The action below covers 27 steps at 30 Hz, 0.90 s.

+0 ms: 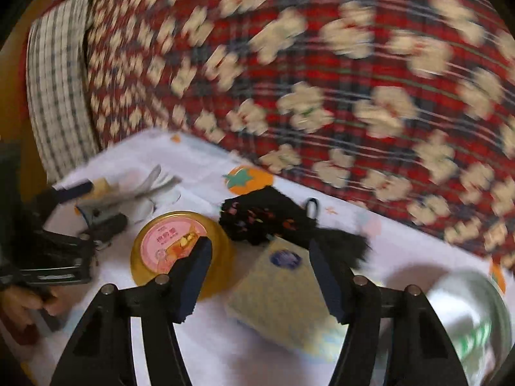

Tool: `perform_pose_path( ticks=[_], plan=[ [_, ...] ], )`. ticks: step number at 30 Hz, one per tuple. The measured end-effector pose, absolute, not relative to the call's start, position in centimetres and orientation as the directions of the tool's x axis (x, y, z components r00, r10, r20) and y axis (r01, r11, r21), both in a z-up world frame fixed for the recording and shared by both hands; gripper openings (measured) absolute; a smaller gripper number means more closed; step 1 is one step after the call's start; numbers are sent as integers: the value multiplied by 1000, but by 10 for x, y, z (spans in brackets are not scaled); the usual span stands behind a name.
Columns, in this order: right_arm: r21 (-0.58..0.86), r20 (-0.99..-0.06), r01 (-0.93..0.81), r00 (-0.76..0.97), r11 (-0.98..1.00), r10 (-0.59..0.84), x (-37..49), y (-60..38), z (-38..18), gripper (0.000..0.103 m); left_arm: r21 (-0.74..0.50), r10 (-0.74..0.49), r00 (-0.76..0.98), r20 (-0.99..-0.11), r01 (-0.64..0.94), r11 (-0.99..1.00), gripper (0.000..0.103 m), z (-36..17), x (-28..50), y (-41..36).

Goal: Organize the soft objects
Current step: 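Withdraw both tools from the tin toward the black items beside the gold jar, then grasp the black beaded hair braid with the right tool while the left tool grasps the black fuzzy cloth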

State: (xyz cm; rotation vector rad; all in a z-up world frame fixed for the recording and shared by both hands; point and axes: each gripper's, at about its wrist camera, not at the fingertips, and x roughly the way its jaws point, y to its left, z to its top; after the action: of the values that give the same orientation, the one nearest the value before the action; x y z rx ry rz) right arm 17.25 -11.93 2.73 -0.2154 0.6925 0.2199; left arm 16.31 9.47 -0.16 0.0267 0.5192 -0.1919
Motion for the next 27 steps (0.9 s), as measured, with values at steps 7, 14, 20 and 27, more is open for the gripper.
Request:
perform_pose_path(
  ticks=[7,14,20,27],
  plan=[
    [-110,-737,-345,658,932,156,232,-86,11,49,-76,-162,853,-496,143,987,103,5,167,117],
    [-91,-802,-356,580,930,143,258,-91,-2,40,-80,-154,852,-500,131,988,103,7,168,121],
    [-121,-833,-332,547,936,86,270,-97,-17,40,-72,-152,858,-491,134,988,103,9,165,120],
    [-157,-841,-330,539,931,49,295,-93,-30,40,-72,-153,850,-504,136,988,103,6,167,118]
  ],
)
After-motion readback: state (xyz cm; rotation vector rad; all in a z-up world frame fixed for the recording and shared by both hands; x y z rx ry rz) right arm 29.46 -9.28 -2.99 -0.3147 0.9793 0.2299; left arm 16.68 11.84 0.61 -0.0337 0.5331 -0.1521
